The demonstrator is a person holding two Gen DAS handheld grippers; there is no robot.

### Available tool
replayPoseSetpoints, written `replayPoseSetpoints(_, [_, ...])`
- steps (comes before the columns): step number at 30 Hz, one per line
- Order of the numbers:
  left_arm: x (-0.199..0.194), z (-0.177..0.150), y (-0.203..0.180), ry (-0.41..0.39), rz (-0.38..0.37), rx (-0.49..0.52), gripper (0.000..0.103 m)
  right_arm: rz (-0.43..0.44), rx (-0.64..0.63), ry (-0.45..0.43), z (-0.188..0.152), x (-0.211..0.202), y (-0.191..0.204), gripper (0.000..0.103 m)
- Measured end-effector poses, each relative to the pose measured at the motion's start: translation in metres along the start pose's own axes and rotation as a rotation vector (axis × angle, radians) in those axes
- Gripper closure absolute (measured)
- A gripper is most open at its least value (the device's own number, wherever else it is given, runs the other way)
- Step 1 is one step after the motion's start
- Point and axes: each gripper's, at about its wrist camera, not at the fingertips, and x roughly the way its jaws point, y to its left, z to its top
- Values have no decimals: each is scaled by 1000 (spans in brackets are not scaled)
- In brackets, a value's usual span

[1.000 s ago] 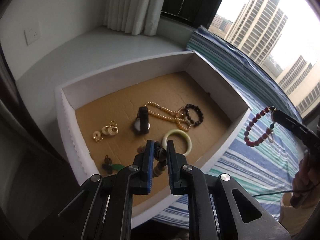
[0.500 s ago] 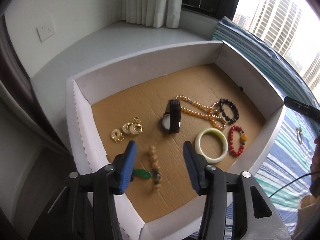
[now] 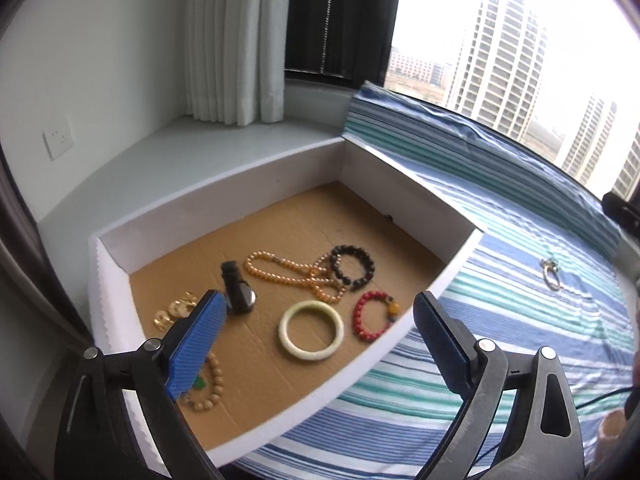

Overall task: Organize jewelry
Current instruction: 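Move both tools back over the gold bangle on the bedspread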

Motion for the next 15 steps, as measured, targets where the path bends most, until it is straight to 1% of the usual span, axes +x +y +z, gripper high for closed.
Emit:
replayPoseSetpoints(3, [19, -24, -38, 88, -84, 50, 8, -74, 14, 93, -52, 12, -8, 25])
replayPoseSetpoints(6, [29, -48, -76, 147, -116, 131, 8, -126, 33, 194, -109, 15, -22, 25])
replayPoseSetpoints(9, [34, -69, -109, 187, -147, 197, 8, -178, 70, 273, -156, 6, -49, 25])
replayPoseSetpoints(12, [40, -82, -138, 227, -185, 259, 8, -250, 125, 307, -189, -15, -84, 25])
replayPoseSetpoints(15, [43, -87, -164, 244, -201, 309, 8, -301, 237, 321, -215, -37, -122, 25])
